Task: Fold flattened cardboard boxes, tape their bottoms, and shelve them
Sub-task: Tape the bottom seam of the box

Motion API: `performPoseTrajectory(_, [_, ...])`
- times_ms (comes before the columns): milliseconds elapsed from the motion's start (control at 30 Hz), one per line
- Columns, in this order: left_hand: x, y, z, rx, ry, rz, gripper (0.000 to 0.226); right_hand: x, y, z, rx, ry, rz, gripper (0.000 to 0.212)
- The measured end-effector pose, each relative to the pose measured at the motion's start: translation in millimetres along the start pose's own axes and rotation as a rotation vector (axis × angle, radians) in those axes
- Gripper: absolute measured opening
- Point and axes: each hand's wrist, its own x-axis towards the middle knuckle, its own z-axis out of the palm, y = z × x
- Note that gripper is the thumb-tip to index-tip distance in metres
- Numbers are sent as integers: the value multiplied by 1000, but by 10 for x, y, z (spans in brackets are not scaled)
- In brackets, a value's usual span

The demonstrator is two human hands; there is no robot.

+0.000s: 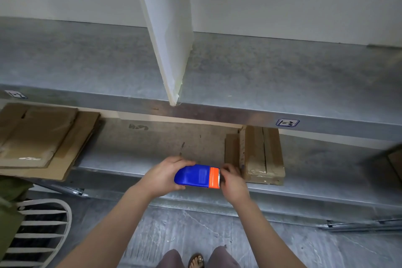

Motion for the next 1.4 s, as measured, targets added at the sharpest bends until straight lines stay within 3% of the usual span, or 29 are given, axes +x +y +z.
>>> performPoseTrajectory(400, [19,-16,-44,-20,-15,-75,71,-11,-21,-4,-26,7,51,39])
performPoseTrajectory(700, [121,214,-233,32,-25,-8,66,11,24,42,-25,-5,43,43])
performPoseTrajectory(900, [41,1,-878,7,95,-34,65,1,-15,-14,-47,-15,-12,40])
performPoseTrajectory(1000, [-33,-77,-1031,-2,49,-83,64,24,-48,-22,-8,-20,-19,43])
performPoseTrajectory(1133, [-89,28,-863,-25,30,-11,59,53,-83,-9,24,-1,-20,43])
performPoseTrajectory(1267, [-77,161,-838,11,43,99,58,28,-101,-40,184,55,-53,44])
performPoseTrajectory(1400, [-29,354,-947,13,87,229,55,-41,-197,-233,465,0,-163,65])
